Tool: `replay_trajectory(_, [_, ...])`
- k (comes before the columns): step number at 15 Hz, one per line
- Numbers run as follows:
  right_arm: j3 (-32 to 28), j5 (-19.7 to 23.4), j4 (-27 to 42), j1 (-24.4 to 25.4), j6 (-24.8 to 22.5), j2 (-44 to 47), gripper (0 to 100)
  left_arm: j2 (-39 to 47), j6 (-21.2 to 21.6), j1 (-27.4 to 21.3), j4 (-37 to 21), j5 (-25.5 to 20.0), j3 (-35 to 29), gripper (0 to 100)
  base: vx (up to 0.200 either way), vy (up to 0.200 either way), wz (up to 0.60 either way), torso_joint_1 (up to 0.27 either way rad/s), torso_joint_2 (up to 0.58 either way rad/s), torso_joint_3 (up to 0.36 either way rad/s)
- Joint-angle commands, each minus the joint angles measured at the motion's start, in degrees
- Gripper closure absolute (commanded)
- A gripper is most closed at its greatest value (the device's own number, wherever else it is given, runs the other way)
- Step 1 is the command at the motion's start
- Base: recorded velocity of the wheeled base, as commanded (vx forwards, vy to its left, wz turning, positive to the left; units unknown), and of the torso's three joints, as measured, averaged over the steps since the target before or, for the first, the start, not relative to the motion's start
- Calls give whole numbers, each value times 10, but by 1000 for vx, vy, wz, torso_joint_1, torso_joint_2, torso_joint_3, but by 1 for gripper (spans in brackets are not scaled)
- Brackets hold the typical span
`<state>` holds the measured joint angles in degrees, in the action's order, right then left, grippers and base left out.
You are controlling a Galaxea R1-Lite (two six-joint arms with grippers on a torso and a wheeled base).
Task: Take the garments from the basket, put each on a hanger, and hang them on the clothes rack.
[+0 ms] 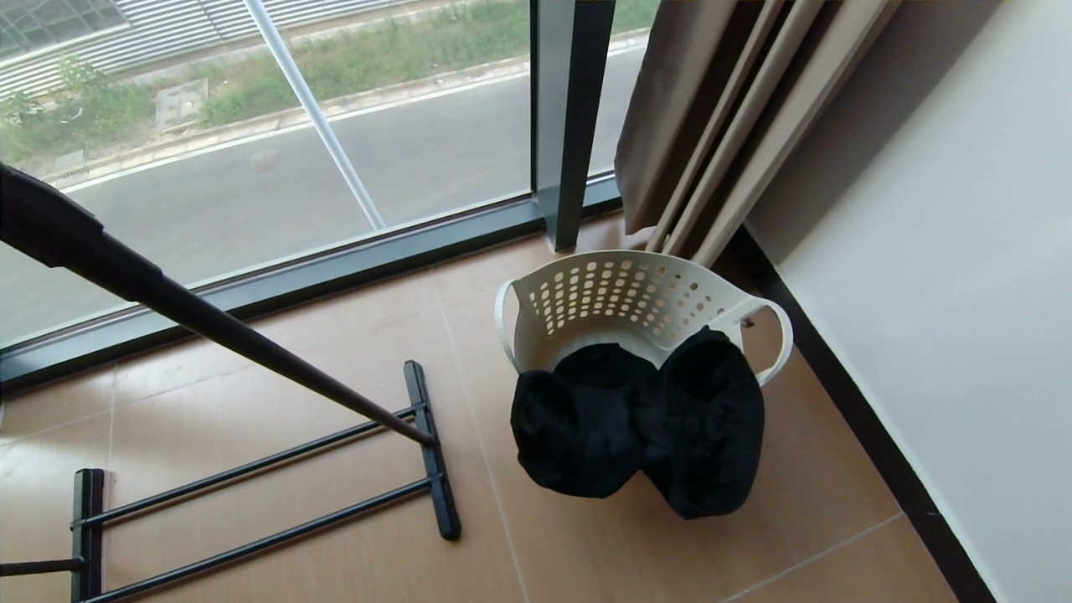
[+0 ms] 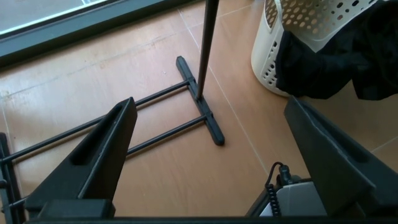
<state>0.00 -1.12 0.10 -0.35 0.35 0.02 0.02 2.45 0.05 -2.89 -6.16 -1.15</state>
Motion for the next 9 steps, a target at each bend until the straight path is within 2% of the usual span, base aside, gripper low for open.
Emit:
replay_trajectory(1, [0,-1,0,0,2,1,0,1,0,0,0,0,0,0,0,0,0,7,-2,-193])
replay_trajectory(4, [0,-2,0,0,3,0,0,1,0,0,0,0,0,0,0,0,0,2,1,-181])
replay_trajectory(7, [-1,-4,5,0,-9,2,0,0,-1,0,0,2,0,0,0,0,0,1,-1,-25])
replay_trajectory(9, [-18,-2,33,0,-28,83,0,1,-2,0,0,2,0,0,0,0,0,0,0,0])
